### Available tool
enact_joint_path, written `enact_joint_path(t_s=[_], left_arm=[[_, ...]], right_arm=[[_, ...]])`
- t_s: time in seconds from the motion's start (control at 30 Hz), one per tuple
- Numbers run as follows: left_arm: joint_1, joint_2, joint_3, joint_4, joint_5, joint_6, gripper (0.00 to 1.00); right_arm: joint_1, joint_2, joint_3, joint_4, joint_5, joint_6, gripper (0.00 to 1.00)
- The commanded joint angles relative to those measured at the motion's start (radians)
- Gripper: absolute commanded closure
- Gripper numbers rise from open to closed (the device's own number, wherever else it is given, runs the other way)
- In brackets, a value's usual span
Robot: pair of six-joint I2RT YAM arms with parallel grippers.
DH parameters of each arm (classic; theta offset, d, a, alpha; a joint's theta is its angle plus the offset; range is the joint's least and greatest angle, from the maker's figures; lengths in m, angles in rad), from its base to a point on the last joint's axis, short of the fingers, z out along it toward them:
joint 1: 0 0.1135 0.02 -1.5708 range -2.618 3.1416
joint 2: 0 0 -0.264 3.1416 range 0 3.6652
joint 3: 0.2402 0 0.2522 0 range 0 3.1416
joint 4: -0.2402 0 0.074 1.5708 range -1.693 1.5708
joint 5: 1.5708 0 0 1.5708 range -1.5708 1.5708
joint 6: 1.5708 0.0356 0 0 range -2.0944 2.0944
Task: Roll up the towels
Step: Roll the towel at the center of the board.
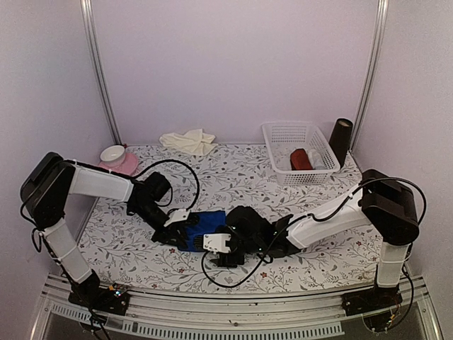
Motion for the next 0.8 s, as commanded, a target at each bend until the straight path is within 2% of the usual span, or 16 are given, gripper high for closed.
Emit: enact_joint_path(t_s=[0.0, 0.13, 0.27, 0.47, 0.53, 0.63, 0.77], left_arm=[[0.013, 0.037, 0.001, -0.07, -0.026, 0.01, 0.79], [0.018, 0.038, 0.004, -0.07, -0.029, 0.012, 0.73], [0.034, 0.027, 0.012, -0.061, -0.024, 0.006, 0.68], [0.051, 0.007, 0.019, -0.04, -0.023, -0.01, 0.66], [0.057, -0.007, 0.014, -0.024, -0.025, -0.016, 0.64], [0.07, -0.042, -0.002, 0.019, -0.026, -0.034, 0.53], [0.081, -0.102, -0.038, 0.098, -0.036, -0.063, 0.38]], right_arm=[[-0.023, 0.045, 0.043, -0.025, 0.046, 0.03, 0.29], [-0.048, 0.071, 0.067, -0.049, 0.043, 0.063, 0.32], [-0.057, 0.098, 0.098, -0.094, 0.046, 0.08, 0.39], [-0.061, 0.128, 0.133, -0.134, 0.034, 0.087, 0.61], [-0.063, 0.136, 0.145, -0.152, 0.02, 0.092, 0.71], [-0.064, 0.145, 0.153, -0.189, -0.011, 0.101, 0.84], [-0.064, 0.15, 0.199, -0.239, -0.055, 0.118, 0.89]])
